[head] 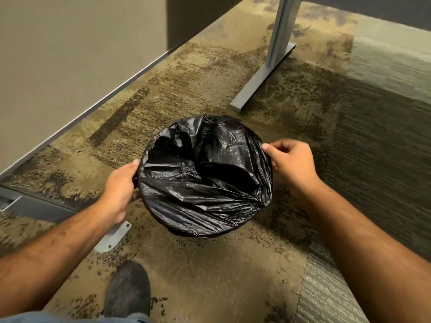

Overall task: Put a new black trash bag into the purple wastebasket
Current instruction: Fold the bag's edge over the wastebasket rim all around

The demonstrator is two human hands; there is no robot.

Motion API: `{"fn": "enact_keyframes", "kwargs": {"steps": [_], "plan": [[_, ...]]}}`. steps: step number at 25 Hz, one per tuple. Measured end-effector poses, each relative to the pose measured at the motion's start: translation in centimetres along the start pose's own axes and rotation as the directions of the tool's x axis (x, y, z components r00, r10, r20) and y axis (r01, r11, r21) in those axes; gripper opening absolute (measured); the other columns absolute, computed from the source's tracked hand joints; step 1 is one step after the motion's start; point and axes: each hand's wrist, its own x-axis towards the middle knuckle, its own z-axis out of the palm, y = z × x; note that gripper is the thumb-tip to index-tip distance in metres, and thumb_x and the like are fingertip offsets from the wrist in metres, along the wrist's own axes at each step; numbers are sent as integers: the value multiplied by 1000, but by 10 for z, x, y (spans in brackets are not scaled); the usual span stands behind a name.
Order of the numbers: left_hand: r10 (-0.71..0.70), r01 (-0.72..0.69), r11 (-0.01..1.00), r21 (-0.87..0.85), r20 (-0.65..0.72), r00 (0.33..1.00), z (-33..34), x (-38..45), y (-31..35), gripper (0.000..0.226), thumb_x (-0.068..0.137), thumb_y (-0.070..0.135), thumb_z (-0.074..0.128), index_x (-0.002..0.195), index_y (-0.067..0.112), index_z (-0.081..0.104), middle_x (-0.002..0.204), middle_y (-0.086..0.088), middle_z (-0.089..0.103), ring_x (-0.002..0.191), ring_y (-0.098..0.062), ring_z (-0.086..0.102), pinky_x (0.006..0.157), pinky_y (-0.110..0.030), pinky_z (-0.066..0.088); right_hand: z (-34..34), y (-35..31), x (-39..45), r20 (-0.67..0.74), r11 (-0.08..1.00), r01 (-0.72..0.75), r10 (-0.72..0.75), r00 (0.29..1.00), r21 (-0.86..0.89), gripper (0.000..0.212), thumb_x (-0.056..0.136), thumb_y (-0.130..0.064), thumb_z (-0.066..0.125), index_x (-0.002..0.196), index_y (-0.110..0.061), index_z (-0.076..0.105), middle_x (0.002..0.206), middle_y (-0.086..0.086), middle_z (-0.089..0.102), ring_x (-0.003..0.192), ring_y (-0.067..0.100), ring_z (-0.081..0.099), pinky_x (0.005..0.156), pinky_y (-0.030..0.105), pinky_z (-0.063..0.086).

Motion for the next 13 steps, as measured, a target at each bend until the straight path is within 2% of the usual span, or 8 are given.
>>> {"fn": "enact_keyframes", "kwargs": {"steps": [2, 5, 7, 9, 11, 12, 13], "plan": [[28, -29, 999, 36, 20, 999, 1, 7, 12, 27, 101, 40, 62, 111, 22, 79, 107, -4, 83, 95, -24, 76, 88, -44, 60, 2, -2, 9, -58, 999, -9, 6, 998, -38, 29, 87, -32, 81, 64, -18, 72, 47, -10, 62, 46, 4, 52, 52, 24, 43], [75, -78, 993, 92, 35, 997, 4, 11, 23, 24, 105, 25, 59, 95, 18, 79, 93, -6, 82, 75, -19, 72, 68, -33, 59, 4, 11, 7, -27, 971, -217, 221, 975, 98, 29, 92, -19, 79, 67, -12, 65, 56, 4, 60, 49, 16, 49, 45, 20, 40], [80, -86, 986, 144, 45, 996, 4, 11, 23, 24, 105, 21, 58, 93, 14, 77, 84, -6, 81, 62, -12, 71, 54, -27, 58, 8, 28, 0, 4, 949, -312, 312, 950, 40, 24, 93, -13, 76, 71, -10, 67, 61, 10, 59, 49, 18, 46, 38, 16, 33], [84, -93, 982, 167, 61, 995, 4, 10, 21, 22, 104, 21, 60, 91, 13, 76, 77, -4, 79, 54, -7, 68, 44, -22, 53, 12, 35, -5, 30, 934, -352, 351, 936, 65, 16, 94, -7, 73, 79, -5, 70, 64, 12, 61, 52, 20, 47, 42, 20, 36], [85, -92, 986, 142, 51, 995, -2, 11, 22, 19, 104, 23, 60, 94, 16, 74, 86, -3, 78, 62, -8, 71, 46, -24, 55, 11, 32, -6, 27, 913, -361, 363, 932, 189, 16, 99, -14, 68, 89, -3, 71, 65, 10, 64, 59, 24, 54, 54, 29, 44], [88, -91, 988, 126, 33, 996, -6, 13, 23, 17, 105, 24, 57, 100, 17, 72, 95, -3, 76, 71, -12, 71, 49, -28, 58, 8, 29, -6, -21, 918, -336, 348, 937, 211, 23, 101, -25, 66, 95, -4, 72, 69, 10, 66, 64, 27, 59, 61, 36, 50], [92, -94, 989, 116, 18, 996, -12, 14, 25, 17, 107, 26, 55, 105, 18, 70, 102, -5, 72, 77, -15, 69, 53, -31, 61, 4, 24, -7, -97, 943, -293, 310, 946, 159, 32, 100, -39, 65, 97, -8, 72, 72, 9, 67, 68, 30, 63, 67, 42, 55]]}}
